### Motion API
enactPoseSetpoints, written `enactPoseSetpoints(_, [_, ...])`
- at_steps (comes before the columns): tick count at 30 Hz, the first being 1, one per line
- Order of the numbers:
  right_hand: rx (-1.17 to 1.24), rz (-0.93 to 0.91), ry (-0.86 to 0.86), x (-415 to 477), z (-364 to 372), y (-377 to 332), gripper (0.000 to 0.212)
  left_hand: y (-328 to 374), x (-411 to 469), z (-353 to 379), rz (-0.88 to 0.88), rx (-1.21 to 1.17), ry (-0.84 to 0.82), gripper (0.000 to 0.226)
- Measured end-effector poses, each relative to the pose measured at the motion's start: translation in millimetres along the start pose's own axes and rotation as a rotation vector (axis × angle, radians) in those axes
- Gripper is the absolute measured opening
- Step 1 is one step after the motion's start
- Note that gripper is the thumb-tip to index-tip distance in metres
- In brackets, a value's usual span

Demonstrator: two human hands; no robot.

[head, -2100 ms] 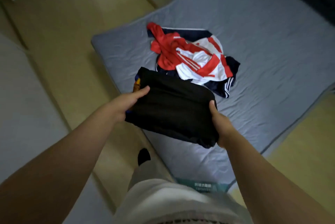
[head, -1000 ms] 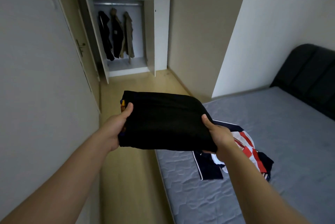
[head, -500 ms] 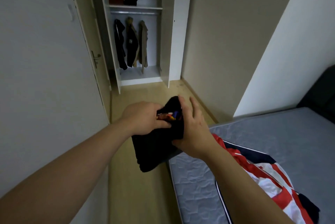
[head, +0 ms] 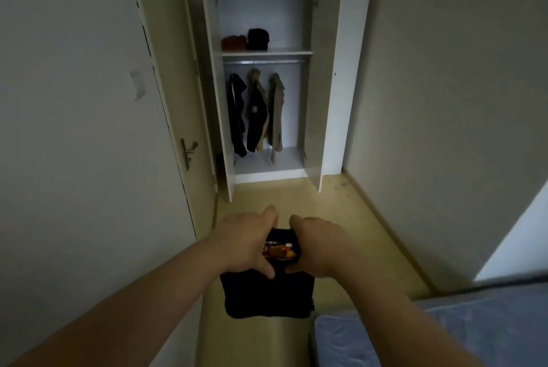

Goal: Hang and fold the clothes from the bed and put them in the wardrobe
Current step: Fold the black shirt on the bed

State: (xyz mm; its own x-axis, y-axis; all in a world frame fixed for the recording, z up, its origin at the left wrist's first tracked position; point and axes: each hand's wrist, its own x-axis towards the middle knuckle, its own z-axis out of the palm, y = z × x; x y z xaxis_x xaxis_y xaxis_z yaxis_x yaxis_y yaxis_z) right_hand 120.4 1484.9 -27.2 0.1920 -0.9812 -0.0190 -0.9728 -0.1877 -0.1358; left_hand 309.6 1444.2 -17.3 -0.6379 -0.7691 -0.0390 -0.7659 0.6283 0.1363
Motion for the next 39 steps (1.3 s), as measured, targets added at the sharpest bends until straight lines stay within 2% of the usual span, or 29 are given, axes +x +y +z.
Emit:
enactPoseSetpoints(3, [-0.034,-0.067,-0.003,94,-9,19,0.06,-56,64,-6,-0.097,0.002,-0.073,0.118])
enactPoseSetpoints(4, [-0.061,-0.082,0.0,112,-12,23,0.06,-67,76,-7,-0.113,0.01,-0.099,0.12])
enactPoseSetpoints(7, [-0.124,-0.117,-0.002,192,-15,40,0.058,-116,134,-13,-0.121,0.063,-0.133,0.09])
enactPoseSetpoints(10, [-0.134,-0.124,-0.019,278,-14,70,0.055,-174,203,-18,-0.158,0.032,-0.174,0.083])
enactPoseSetpoints(13, [-0.136,-0.105,-0.045,366,-20,101,0.057,-234,280,-23,-0.159,-0.055,-0.113,0.07])
enactPoseSetpoints(16, [-0.109,-0.063,-0.084,443,-35,129,0.065,-280,362,-38,-0.101,-0.038,-0.055,0.058])
enactPoseSetpoints(19, [-0.126,-0.04,-0.125,521,-51,167,0.082,-319,456,-62,-0.03,0.001,-0.033,0.055])
enactPoseSetpoints(22, [-0.132,0.01,-0.189,588,-76,208,0.083,-344,546,-90,0.042,0.001,-0.041,0.048])
enactPoseSetpoints(26, [-0.002,0.089,-0.312,676,-89,263,0.087,-374,658,-107,0.085,0.002,-0.076,0.045])
enactPoseSetpoints(31, [0.16,0.122,-0.355,808,-101,348,0.071,-419,801,-115,0.121,-0.026,-0.106,0.044])
enactPoseSetpoints(34, [0.176,0.119,-0.345,893,-121,398,0.06,-449,885,-132,0.11,-0.064,-0.135,0.051])
enactPoseSetpoints(36, [0.19,0.121,-0.354,952,-146,428,0.059,-471,942,-156,0.105,-0.085,-0.167,0.053])
enactPoseSetpoints(39, [0.202,0.134,-0.37,1041,-195,461,0.06,-505,1025,-203,0.091,-0.141,-0.172,0.045])
